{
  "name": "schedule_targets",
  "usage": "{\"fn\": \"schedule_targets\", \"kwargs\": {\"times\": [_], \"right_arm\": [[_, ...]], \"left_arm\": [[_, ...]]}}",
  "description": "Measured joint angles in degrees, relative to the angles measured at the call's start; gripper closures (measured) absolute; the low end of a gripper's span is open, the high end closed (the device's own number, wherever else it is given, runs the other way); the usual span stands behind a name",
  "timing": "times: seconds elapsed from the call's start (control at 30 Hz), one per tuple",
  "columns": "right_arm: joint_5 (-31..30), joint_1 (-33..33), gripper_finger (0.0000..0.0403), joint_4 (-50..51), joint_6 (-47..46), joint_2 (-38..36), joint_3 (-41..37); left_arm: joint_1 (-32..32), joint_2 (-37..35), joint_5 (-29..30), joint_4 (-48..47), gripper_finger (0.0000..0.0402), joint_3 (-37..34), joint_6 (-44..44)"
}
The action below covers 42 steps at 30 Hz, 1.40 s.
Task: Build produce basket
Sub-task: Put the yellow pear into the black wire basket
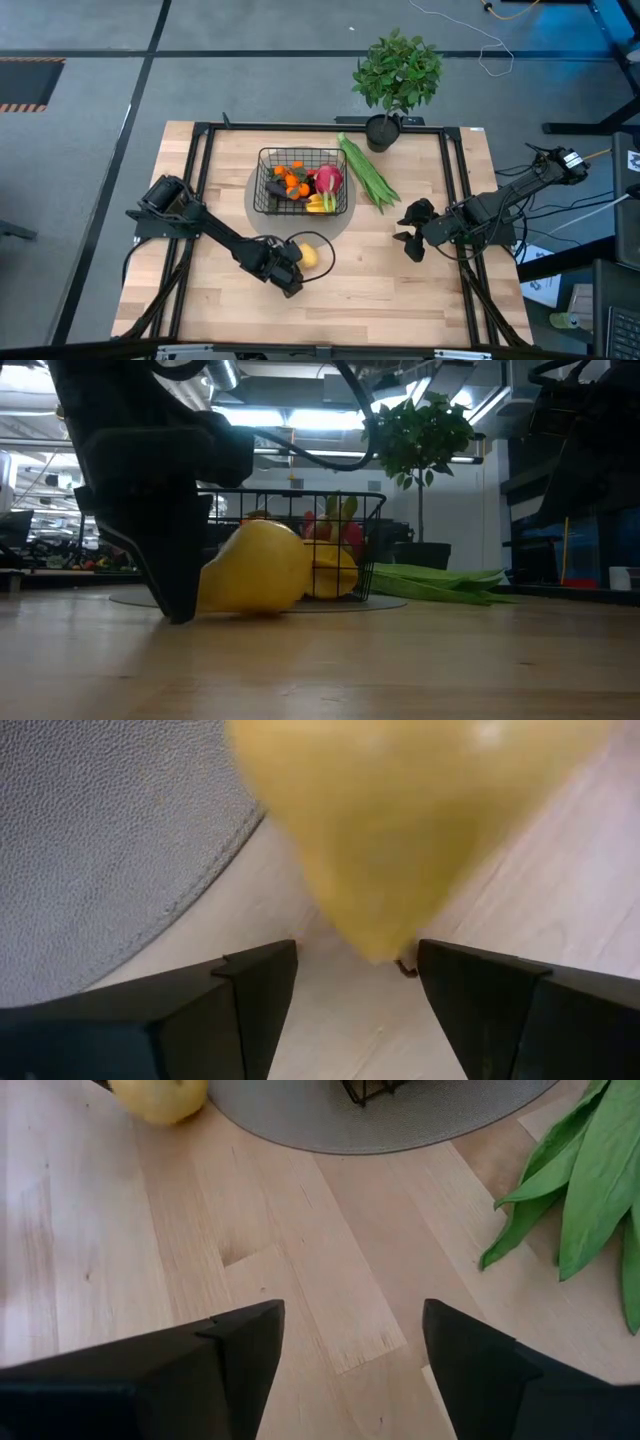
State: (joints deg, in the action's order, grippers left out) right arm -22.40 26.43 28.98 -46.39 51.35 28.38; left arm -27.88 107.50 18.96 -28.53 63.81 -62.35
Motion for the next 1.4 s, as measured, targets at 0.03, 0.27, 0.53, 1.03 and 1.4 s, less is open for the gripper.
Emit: {"fn": "schedule_targets", "kwargs": {"times": [0.03, 0.27, 0.53, 1.03, 1.4], "right_arm": [[0.0, 0.0, 0.0176, 0.0, 0.0, 0.0, 0.0], [0.0, 0.0, 0.0176, 0.0, 0.0, 0.0, 0.0], [0.0, 0.0, 0.0176, 0.0, 0.1, 0.0, 0.0], [0.0, 0.0, 0.0176, 0.0, 0.2, 0.0, 0.0], [0.0, 0.0, 0.0176, -0.1, 0.1, 0.0, 0.0]], "left_arm": [[0.1, 0.0, 0.0, 0.0, 0.0192, 0.0, -0.1], [0.3, 0.0, -0.2, 0.6, 0.0215, 0.0, -0.6], [0.0, 0.0, -0.2, 1.4, 0.0322, -0.1, -0.6], [-0.6, -1.0, 0.2, 3.8, 0.0401, 2.4, 1.8], [0.1, -6.6, 15.8, -5.0, 0.0401, 19.2, 26.2]]}}
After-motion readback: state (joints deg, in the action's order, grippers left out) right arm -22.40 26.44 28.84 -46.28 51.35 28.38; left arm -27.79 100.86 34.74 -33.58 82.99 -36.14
